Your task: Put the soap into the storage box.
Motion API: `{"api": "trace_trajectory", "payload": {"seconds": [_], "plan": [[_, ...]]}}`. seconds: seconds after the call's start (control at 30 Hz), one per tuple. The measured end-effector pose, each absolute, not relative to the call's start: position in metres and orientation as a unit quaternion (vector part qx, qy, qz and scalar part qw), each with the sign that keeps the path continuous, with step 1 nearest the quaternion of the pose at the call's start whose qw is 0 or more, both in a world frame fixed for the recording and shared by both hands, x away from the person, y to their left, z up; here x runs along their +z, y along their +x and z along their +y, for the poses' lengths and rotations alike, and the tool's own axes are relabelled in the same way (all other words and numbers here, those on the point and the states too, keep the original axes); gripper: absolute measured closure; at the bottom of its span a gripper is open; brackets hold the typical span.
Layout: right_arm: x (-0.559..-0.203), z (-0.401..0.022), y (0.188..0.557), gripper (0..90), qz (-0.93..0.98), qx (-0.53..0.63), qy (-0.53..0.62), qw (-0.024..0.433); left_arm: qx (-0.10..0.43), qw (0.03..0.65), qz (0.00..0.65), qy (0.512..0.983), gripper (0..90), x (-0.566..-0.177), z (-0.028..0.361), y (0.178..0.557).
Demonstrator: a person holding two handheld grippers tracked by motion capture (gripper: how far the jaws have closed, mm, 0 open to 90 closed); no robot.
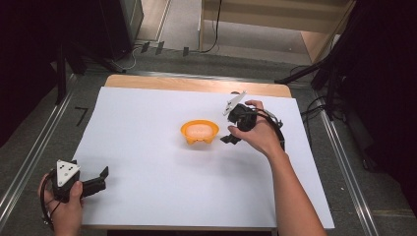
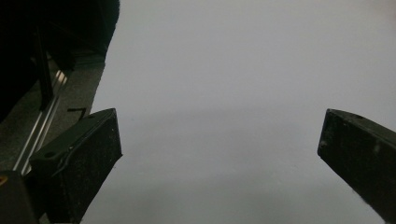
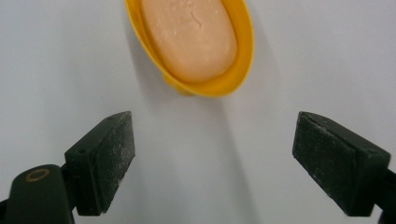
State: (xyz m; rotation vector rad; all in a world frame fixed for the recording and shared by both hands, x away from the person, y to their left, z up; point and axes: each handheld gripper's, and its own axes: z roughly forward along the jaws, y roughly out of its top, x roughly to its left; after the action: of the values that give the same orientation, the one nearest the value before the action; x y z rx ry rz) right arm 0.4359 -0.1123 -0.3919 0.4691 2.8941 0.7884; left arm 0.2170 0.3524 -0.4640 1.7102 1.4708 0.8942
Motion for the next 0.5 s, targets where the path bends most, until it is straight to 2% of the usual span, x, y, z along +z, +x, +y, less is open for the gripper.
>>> {"api": "trace_trajectory", "payload": {"seconds": [0.27,0.5], "plan": [[-0.398,-0.133,0.422,12.4,0.944,0.259,0.195,0.069,0.345,0.35,0.569,0.659,0.0,-0.464,0.352,0.217],[-0.406,-0.148,0.412,12.6,0.936,0.274,0.216,0.056,0.345,0.351,0.569,0.659,0.0,-0.464,0.353,0.217]]}}
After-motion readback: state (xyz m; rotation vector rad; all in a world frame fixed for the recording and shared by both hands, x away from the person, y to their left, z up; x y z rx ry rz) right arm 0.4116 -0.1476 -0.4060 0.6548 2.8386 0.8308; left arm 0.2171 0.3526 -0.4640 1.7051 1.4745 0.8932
